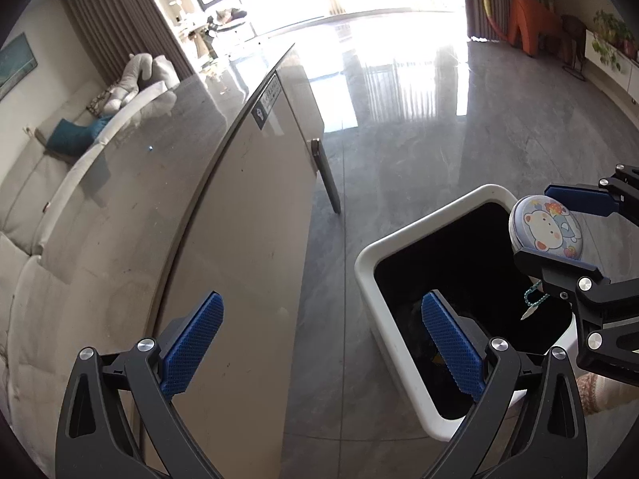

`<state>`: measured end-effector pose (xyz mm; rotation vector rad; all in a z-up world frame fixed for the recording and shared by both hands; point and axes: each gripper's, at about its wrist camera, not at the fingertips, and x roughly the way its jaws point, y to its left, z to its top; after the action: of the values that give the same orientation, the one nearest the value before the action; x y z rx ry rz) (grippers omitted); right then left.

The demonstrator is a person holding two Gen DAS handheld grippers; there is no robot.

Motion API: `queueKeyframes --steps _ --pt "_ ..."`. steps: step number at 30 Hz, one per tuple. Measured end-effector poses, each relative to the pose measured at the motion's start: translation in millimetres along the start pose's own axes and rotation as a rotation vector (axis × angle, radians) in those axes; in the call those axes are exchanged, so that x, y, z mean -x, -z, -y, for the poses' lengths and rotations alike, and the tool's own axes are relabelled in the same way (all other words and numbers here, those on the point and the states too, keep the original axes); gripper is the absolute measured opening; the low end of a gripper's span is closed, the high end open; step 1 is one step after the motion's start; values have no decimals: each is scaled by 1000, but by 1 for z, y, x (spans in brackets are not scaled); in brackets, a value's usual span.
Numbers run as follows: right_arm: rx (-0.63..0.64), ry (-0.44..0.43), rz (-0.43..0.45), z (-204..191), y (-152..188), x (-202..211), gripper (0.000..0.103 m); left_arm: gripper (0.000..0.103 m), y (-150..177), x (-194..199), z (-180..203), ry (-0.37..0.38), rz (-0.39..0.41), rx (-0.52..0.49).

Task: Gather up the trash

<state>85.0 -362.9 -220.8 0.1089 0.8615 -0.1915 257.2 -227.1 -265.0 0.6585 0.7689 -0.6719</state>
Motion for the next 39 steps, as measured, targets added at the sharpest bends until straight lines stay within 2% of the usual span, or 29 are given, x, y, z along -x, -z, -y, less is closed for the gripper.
queueKeyframes --steps 4,5,6,8,9,19,27,31,39 --pt "13 0 -3 -7 0 -4 58 98 4 2 -3 -1 1 4" --pt "20 3 -2 -9 0 -5 62 98 6 3 -3 -2 1 -1" --pt "25 1 -7 -11 -1 -7 69 98 8 4 -4 -7 5 -4" --pt "35 33 -15 -13 -1 -10 96 98 11 7 -7 -30 12 -7" --pt "38 44 -14 -15 -1 -11 98 98 12 8 -9 -24 10 -4" --pt "85 55 14 -31 -4 -15 98 98 24 18 -28 -37 21 47" --pt "78 21 68 -48 -20 -3 98 98 31 35 -54 -57 46 144" --pt "88 21 125 -63 -30 6 98 98 37 47 -70 -89 61 229" --pt "186 20 273 -113 -49 26 98 98 48 74 -96 -137 119 368"
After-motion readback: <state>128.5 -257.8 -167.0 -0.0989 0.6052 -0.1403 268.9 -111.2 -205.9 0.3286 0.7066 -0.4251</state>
